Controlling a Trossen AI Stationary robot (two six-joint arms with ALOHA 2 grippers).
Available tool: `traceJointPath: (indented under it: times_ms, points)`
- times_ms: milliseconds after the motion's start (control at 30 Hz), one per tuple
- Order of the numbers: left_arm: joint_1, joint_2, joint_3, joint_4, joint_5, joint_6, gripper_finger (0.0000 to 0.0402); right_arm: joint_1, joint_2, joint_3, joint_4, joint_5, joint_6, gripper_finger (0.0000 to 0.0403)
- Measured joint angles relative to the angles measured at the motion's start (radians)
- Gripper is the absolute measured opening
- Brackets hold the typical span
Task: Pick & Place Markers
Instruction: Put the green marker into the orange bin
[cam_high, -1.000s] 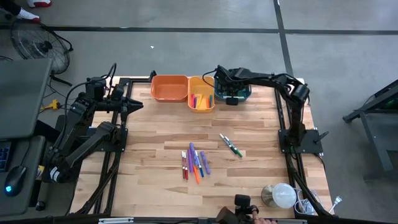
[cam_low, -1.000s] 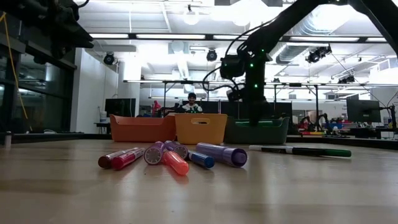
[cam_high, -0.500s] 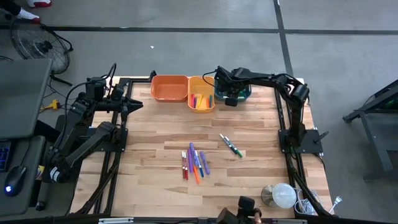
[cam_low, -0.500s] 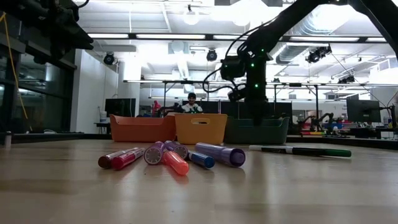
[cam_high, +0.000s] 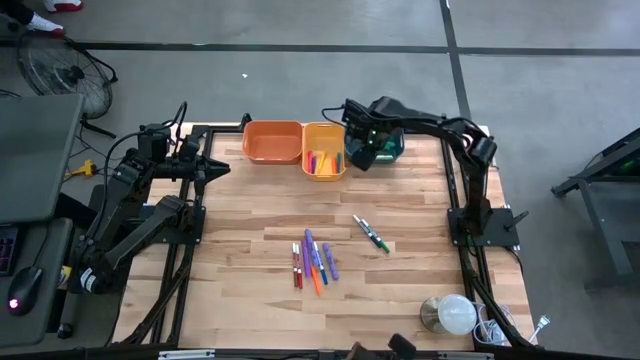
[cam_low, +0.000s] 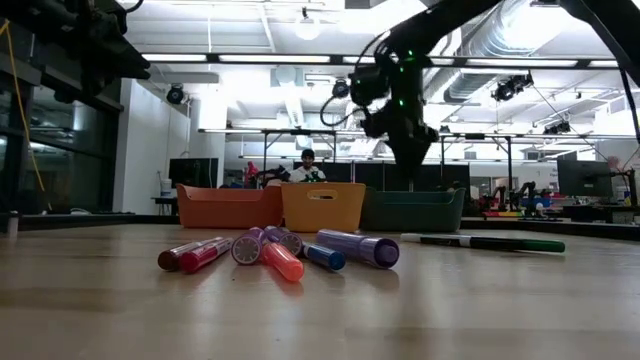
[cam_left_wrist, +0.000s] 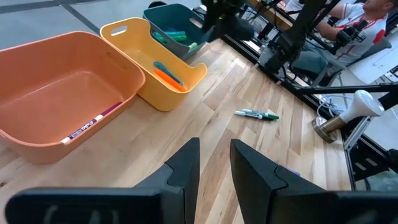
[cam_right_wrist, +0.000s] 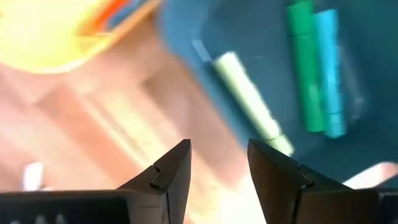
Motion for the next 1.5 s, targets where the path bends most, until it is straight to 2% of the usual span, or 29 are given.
traceJointPath:
  times_ms: [167, 333, 567, 800, 1167, 1500]
  points:
    - [0.0, 0.0, 0.0, 0.0, 0.006, 0.001, 0.0088, 0.088, -0.001, 0.02, -0.055, -0.05, 0.053, 0.0145]
    - [0.0, 0.0, 0.0, -0.001, 0.008, 0.02, 0.0088, 0.19, -0.001, -0.015, -0.116, -0.044, 0.132, 0.0145]
    - [0.0, 0.0, 0.0, -0.002, 0.014, 0.024, 0.0088, 0.341, -0.004, -0.129, -0.058, -0.062, 0.227, 0.0145]
    - [0.0, 0.0, 0.0, -0.008, 0.017, 0.024, 0.0088, 0.463, -0.005, -0.2, -0.003, -0.025, 0.349, 0.0145]
    - [0.0, 0.0, 0.0, -0.046, 0.022, 0.04, 0.0088, 0.564, -0.005, -0.319, 0.107, -0.073, 0.526, 0.0145]
    - [0.0, 0.0, 0.0, -0.054, 0.021, 0.05, 0.0088, 0.579, -0.005, -0.33, 0.139, -0.04, 0.558, 0.0145]
